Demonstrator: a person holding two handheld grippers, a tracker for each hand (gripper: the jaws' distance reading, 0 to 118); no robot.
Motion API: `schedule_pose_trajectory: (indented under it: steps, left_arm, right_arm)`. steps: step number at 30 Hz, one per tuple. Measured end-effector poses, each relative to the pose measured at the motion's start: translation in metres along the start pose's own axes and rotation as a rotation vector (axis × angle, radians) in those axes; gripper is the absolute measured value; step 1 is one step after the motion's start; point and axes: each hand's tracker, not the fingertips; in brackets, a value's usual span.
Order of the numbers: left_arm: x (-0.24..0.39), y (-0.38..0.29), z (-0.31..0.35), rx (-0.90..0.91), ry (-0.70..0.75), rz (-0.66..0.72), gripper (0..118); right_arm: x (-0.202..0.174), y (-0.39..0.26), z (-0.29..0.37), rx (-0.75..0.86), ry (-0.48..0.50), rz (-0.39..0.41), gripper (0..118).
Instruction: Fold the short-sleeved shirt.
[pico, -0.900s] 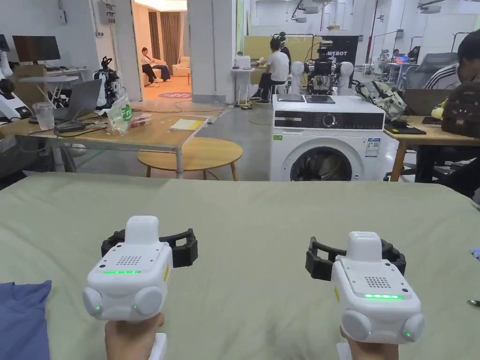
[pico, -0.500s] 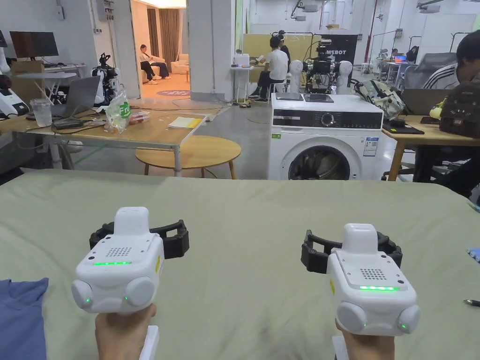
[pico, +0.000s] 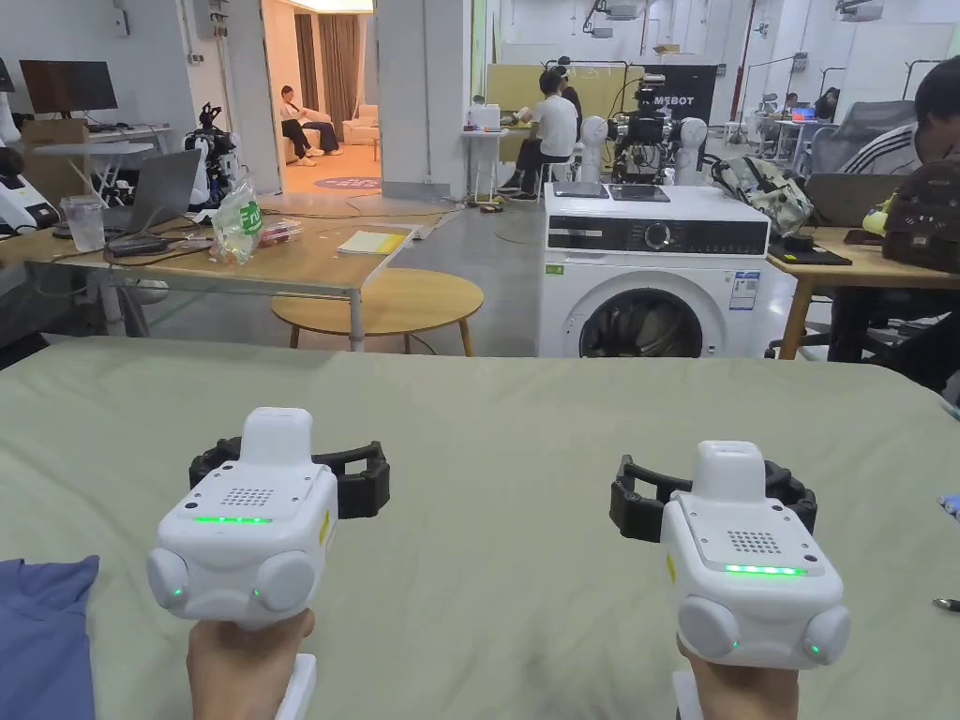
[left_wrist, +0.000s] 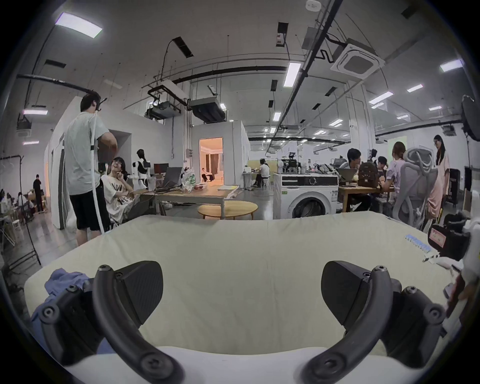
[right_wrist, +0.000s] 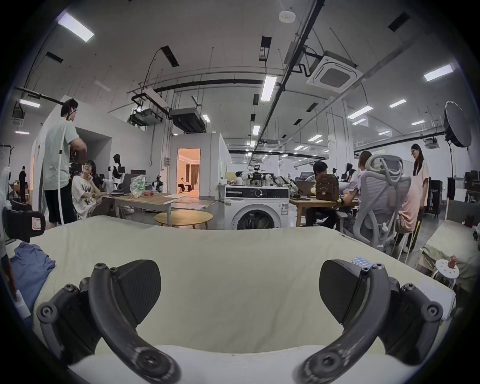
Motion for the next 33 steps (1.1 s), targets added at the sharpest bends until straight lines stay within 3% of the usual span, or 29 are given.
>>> schedule_pose_trajectory:
  steps: [13,21,33]
  left_arm:
    - [-0.001,0.001,0.013,0.08,0.031,-0.02,118]
    - [0.0,0.003,0.017,0.105,0.026,-0.034,118]
    - [0.006,0.0,0.02,0.104,0.019,-0.059,118]
  right_arm:
    - [-0.004,0.0,0.003,0.015,0.011,0.02,118]
    - [-0.003,0.0,0.006,0.023,0.002,-0.012,118]
    - [-0.007,0.004,0.01,0.043,-0.002,0.023,118]
